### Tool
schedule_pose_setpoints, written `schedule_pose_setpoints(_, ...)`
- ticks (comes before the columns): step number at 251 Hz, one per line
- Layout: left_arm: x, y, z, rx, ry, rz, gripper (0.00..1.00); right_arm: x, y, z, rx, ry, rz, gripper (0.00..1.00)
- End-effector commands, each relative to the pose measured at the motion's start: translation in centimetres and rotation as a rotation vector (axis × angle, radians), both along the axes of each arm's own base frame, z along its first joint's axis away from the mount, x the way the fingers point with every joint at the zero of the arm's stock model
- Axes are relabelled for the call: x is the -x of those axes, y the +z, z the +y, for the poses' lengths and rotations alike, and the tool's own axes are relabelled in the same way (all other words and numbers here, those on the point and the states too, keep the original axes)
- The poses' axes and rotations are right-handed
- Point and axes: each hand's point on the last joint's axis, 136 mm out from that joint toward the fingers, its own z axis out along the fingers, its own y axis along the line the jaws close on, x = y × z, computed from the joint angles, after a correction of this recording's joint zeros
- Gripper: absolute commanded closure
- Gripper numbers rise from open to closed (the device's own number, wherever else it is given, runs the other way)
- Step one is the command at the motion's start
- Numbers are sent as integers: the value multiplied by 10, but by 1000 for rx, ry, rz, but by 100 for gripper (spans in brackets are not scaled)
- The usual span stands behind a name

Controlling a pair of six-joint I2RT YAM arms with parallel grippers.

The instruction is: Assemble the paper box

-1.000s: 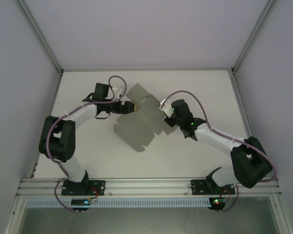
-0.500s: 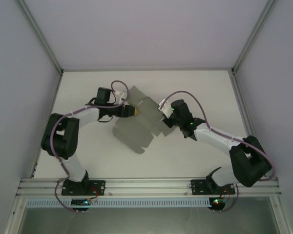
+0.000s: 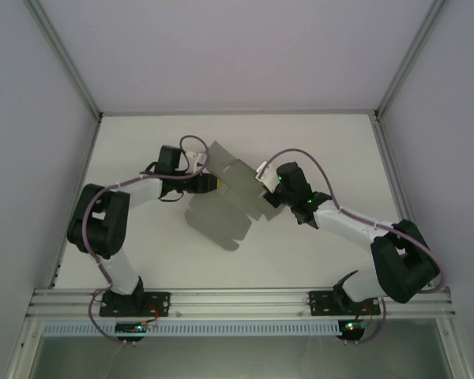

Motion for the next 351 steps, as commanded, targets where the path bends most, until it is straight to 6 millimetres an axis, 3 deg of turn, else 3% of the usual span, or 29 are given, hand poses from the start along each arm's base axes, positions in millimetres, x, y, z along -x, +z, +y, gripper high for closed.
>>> schedule_pose_setpoints(1,-7,13,12,-66,76,-38,37,-12,32,-5,121,11,-117,100)
schedule_pose_setpoints(36,-9,25,36,-137,175,-53,0,-25,40,-13,292,2,-220,100)
schedule_pose_setpoints(123,-37,69,117,-271,425,-23,0,-56,36,12,674,116,-477,100)
schedule_pose_setpoints(177,-71,71,136,-349,473,-63,0,-66,28,33,736,174,-638,100)
schedule_pose_setpoints(207,-95,53,144,-419,478,-68,0,-68,22,39,739,176,-696,100)
schedule_pose_setpoints(247,-117,25,136,-434,420,-34,0,-67,7,41,719,180,-704,100)
schedule_pose_setpoints(281,-123,17,117,-372,346,-19,6,-70,-3,38,734,172,-683,100)
schedule_pose_setpoints(315,-107,11,95,-325,245,-36,16,-72,-5,35,722,150,-661,100)
schedule_pose_setpoints(351,-80,10,71,-286,164,-11,33,-72,-7,32,721,127,-642,100)
